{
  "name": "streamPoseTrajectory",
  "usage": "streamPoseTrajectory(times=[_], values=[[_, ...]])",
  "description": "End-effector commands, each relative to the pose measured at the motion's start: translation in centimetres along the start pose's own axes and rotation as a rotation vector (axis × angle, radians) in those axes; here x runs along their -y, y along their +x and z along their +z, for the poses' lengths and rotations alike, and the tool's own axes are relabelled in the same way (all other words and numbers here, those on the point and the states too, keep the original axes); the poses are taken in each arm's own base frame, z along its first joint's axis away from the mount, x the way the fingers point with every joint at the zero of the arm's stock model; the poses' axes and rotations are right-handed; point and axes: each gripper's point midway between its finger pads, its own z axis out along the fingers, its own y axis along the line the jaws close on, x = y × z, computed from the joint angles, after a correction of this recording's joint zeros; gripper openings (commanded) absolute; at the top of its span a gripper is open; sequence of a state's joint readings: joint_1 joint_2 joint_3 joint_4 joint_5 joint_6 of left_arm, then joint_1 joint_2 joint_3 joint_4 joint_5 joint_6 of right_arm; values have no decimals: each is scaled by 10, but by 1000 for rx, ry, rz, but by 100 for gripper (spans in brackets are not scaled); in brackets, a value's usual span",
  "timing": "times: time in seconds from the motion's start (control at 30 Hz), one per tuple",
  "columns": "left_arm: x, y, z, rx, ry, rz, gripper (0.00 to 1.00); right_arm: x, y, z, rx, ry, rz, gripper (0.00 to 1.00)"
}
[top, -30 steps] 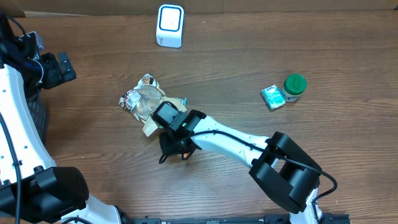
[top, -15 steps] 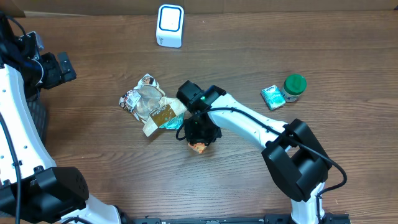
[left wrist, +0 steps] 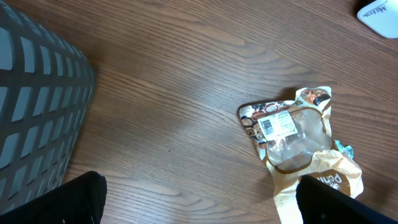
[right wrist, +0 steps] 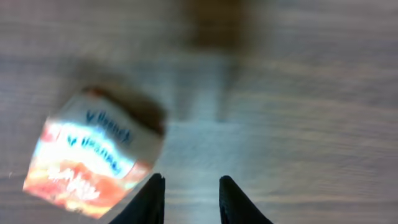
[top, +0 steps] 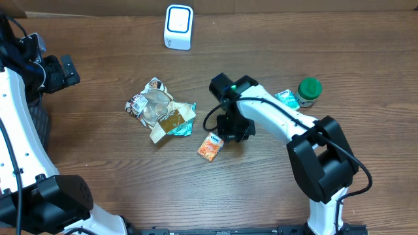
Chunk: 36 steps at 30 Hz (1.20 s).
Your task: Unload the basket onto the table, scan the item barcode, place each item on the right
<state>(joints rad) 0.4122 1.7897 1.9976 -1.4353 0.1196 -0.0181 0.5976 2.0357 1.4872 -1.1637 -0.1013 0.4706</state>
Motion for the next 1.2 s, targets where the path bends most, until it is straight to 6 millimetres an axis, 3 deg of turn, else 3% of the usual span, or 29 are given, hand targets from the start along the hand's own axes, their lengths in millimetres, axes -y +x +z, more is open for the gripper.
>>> streamPoseTrajectory(times=[0.0,0.2,0.37,0.63,0.87,0.9,1.03,1.17], values=[[4,0,2,-6,7,30,100,-12,-25,-16,115,-65,-46,22],[4,0,2,-6,7,30,100,-69,-46,-30,214,-319,-200,20],[4,0,2,-6,7,30,100,-84,-45,-25,232,-324,-200,20],[4,0,2,-6,7,30,100,-78,-35,1,137,-302,-170,20],[4,0,2,-6,7,30,100,-37,-22,4,34,-208,-121,20],[4,0,2,-6,7,30,100,-22,-16,5,-2,-166,-114,21],[4,0,2,-6,7,30,100,2,6,4,-111,-110,-89,21],[4,0,2,-6,7,30,99,-5,30,-1,-215,-182,-176,21]])
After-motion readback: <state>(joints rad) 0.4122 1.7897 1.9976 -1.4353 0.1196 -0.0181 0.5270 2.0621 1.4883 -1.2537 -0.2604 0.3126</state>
